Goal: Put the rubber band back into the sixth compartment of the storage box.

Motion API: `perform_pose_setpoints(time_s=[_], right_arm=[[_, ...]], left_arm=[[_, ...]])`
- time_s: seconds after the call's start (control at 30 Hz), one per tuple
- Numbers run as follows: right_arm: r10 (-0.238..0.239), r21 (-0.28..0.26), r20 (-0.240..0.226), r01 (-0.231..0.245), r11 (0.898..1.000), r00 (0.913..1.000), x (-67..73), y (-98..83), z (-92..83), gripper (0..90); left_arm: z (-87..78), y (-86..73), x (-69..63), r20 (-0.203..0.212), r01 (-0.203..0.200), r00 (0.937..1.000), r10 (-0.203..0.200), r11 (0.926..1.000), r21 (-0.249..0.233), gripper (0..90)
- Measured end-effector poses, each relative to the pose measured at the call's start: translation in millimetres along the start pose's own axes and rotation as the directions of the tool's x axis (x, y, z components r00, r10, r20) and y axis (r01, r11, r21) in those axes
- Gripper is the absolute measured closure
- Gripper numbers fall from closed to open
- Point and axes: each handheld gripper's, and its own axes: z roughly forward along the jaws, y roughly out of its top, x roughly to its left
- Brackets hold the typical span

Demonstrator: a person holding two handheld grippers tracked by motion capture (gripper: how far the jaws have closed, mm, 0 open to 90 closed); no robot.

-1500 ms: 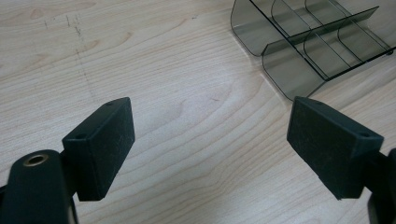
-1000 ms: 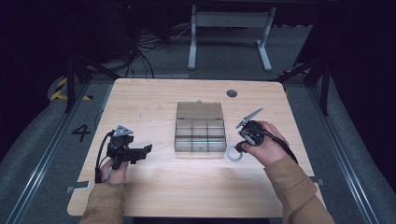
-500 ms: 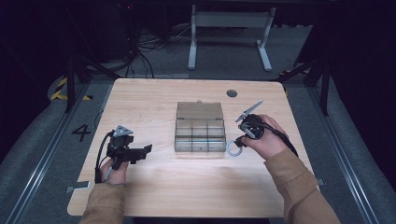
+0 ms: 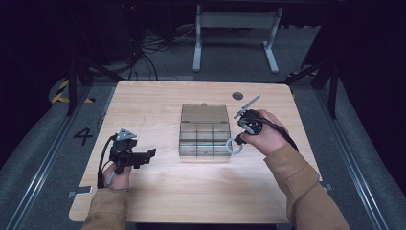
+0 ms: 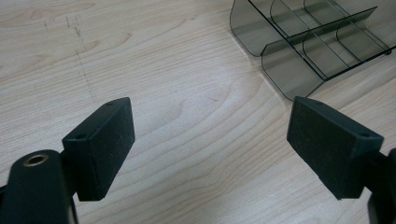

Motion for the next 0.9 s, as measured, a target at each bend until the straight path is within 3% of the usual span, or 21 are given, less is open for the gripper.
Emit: perform_pose_setpoints(time_s=[0.63,0.9], right_arm=[[-0.031,0.017,-0.011,0.032,0.999,0.9994,-7.7,28.2,9.3,82.8],[-0.07,0.018,-0.027,0.07,0.997,0.9972,-9.4,35.3,14.0,82.8]], left_arm=[[-0.2,0.0,0.0,0.002,0.003,1.0,-0.003,1.0,-0.001,15.8],[0.1,0.1,-0.2,0.004,0.001,1.0,-0.001,1.0,-0.001,15.8]])
